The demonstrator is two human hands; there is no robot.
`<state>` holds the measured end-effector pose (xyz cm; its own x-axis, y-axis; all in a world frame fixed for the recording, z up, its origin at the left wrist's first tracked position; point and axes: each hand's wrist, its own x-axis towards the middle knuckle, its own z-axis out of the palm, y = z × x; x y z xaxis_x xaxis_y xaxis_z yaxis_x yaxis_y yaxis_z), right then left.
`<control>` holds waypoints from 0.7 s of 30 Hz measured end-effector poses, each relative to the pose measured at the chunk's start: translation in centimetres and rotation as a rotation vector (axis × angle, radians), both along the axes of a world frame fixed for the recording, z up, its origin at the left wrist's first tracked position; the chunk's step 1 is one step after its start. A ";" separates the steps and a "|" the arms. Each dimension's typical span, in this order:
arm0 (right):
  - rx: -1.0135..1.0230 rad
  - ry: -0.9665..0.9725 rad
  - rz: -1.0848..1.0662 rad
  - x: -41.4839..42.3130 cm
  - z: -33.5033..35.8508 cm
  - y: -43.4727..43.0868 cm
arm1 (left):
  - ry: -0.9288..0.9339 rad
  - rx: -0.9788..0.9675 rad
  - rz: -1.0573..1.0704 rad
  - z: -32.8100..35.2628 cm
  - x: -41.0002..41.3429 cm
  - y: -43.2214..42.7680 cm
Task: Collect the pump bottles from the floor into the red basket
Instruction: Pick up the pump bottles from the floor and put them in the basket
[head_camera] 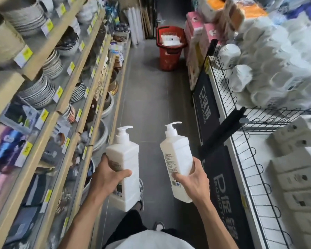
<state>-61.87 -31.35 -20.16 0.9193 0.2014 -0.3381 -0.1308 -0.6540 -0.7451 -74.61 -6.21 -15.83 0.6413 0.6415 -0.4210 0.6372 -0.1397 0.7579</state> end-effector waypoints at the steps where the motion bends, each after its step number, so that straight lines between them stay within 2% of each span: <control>1: -0.006 -0.003 -0.004 1.1 -0.1 0.9 | -0.008 -0.005 -0.008 -0.1 1.4 1.0; 13: 0.000 0.002 -0.093 12.9 1.3 12.7 | -0.091 0.018 -0.073 1.2 17.6 13.7; 21: -0.004 -0.013 -0.135 20.4 1.9 17.3 | -0.075 -0.017 -0.073 0.9 24.3 17.9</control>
<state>-41.49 -14.09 -18.25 0.9422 0.0740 -0.3267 -0.2083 -0.6344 -0.7444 -50.34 11.65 -14.98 0.7161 0.5851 -0.3805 0.5673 -0.1703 0.8057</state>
